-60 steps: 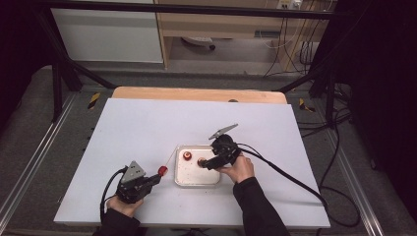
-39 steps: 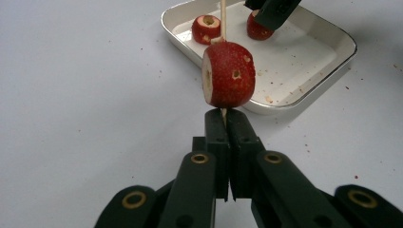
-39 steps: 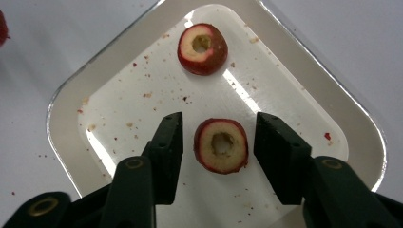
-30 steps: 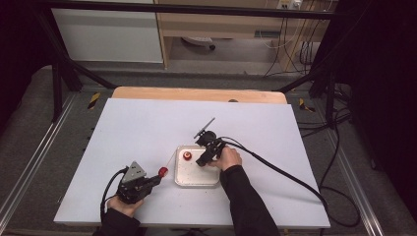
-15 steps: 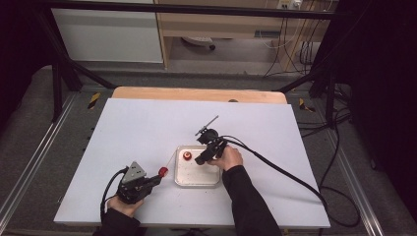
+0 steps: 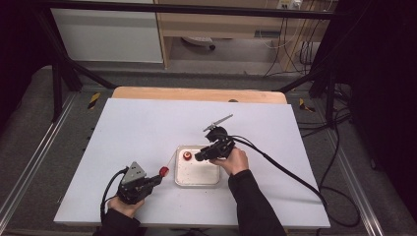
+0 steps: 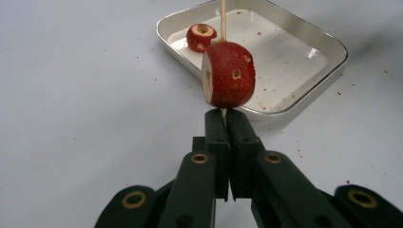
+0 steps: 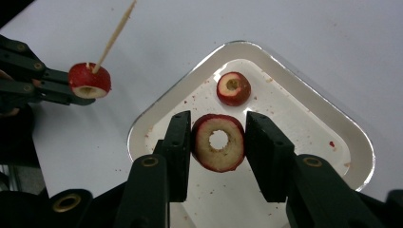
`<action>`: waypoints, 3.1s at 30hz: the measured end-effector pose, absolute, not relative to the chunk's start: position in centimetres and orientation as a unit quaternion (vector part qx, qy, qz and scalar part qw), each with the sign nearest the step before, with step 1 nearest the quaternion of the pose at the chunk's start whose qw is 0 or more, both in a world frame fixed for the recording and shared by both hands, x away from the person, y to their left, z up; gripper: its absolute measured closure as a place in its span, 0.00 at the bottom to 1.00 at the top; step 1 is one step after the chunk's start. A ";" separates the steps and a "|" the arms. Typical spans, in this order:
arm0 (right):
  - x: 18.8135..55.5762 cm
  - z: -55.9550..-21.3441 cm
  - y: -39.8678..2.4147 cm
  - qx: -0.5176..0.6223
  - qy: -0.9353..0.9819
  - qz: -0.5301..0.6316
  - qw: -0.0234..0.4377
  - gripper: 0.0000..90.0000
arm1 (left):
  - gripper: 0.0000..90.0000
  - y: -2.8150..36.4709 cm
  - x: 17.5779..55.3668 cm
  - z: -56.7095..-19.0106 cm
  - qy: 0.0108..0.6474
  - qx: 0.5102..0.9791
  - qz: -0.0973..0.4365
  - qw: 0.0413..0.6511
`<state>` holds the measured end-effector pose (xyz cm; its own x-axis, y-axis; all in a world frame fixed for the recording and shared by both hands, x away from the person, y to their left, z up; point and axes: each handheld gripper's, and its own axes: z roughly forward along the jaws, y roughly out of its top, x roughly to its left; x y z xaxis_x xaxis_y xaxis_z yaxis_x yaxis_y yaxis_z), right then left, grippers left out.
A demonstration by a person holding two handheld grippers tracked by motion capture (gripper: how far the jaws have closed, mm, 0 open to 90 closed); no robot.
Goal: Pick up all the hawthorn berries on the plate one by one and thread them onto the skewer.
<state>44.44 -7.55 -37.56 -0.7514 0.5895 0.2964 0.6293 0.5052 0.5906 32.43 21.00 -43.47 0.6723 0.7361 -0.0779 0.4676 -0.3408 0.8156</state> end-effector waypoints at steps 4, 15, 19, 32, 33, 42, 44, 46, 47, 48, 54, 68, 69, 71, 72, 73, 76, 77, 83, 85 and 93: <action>44.0 -37.5 -8.3 -0.354 -0.849 -0.391 0.028 0.70 | 0.98 20.9 32.3 -43.4 0.373 0.802 0.155 0.440; 42.5 -38.4 -10.1 -0.394 -0.750 -0.530 0.030 0.70 | 0.98 20.3 32.0 -43.2 0.390 0.785 0.152 0.456; 42.2 -38.9 -10.2 -0.410 -0.715 -0.567 0.020 0.70 | 0.98 20.0 31.8 -43.1 0.399 0.779 0.149 0.460; 41.7 -40.1 -9.2 -0.435 -0.619 -0.654 -0.009 0.71 | 0.98 18.7 31.2 -42.8 0.429 0.753 0.143 0.478; 41.7 -40.1 -9.2 -0.434 -0.615 -0.659 -0.012 0.71 | 0.98 18.6 31.2 -42.8 0.431 0.752 0.141 0.479; 41.9 -39.8 -9.2 -0.436 -0.575 -0.692 -0.015 0.71 | 0.98 17.6 31.2 -42.6 0.427 0.752 0.139 0.483; 41.9 -39.8 -9.2 -0.438 -0.567 -0.698 -0.012 0.71 | 0.98 17.3 31.2 -42.5 0.426 0.752 0.140 0.483; 41.9 -39.7 -9.1 -0.440 -0.557 -0.705 -0.008 0.71 | 0.98 17.0 31.3 -42.4 0.426 0.751 0.138 0.486; 41.9 -39.7 -9.1 -0.439 -0.554 -0.707 -0.008 0.71 | 0.98 16.8 31.4 -42.4 0.425 0.751 0.138 0.487; 41.9 -39.8 -9.1 -0.439 -0.551 -0.710 -0.010 0.71 | 0.98 16.6 31.4 -42.4 0.423 0.751 0.140 0.487; 41.9 -39.9 -9.0 -0.438 -0.542 -0.717 -0.005 0.71 | 0.98 15.7 31.7 -42.4 0.419 0.758 0.139 0.480; 41.8 -40.1 -8.8 -0.437 -0.536 -0.722 0.005 0.71 | 0.98 15.2 32.0 -42.3 0.420 0.756 0.140 0.482; 41.8 -40.2 -8.8 -0.437 -0.536 -0.722 0.006 0.71 | 0.98 15.2 32.0 -42.3 0.420 0.756 0.140 0.482; 41.8 -40.2 -8.8 -0.437 -0.536 -0.722 0.008 0.71 | 0.98 15.1 32.1 -42.3 0.421 0.755 0.140 0.482; 41.8 -40.2 -8.8 -0.438 -0.537 -0.721 0.009 0.71 | 0.98 15.1 32.1 -42.3 0.422 0.755 0.139 0.482; 41.8 -40.3 -8.7 -0.438 -0.537 -0.721 0.009 0.71 | 0.98 15.1 32.2 -42.3 0.423 0.755 0.139 0.482; 41.7 -40.3 -8.7 -0.437 -0.537 -0.721 0.011 0.71 | 0.98 15.0 32.2 -42.3 0.425 0.754 0.140 0.482; 41.7 -40.3 -8.7 -0.437 -0.537 -0.721 0.011 0.71 | 0.98 15.0 32.2 -42.3 0.425 0.752 0.139 0.483; 41.6 -40.6 -8.5 -0.437 -0.537 -0.721 0.010 0.71 | 0.98 14.7 32.4 -42.2 0.436 0.743 0.129 0.491; 41.6 -40.7 -8.4 -0.436 -0.538 -0.721 0.008 0.71 | 0.98 14.6 32.5 -42.2 0.440 0.740 0.128 0.492; 41.2 -40.8 -8.3 -0.433 -0.539 -0.723 0.005 0.71 | 0.98 14.1 32.6 -42.0 0.445 0.731 0.133 0.501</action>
<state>41.16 -8.33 -40.76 -0.6253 0.4591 0.6311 0.4742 -0.4188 0.7745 32.57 14.12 -42.05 0.5695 0.7825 -0.2518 0.5169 -0.1028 0.8498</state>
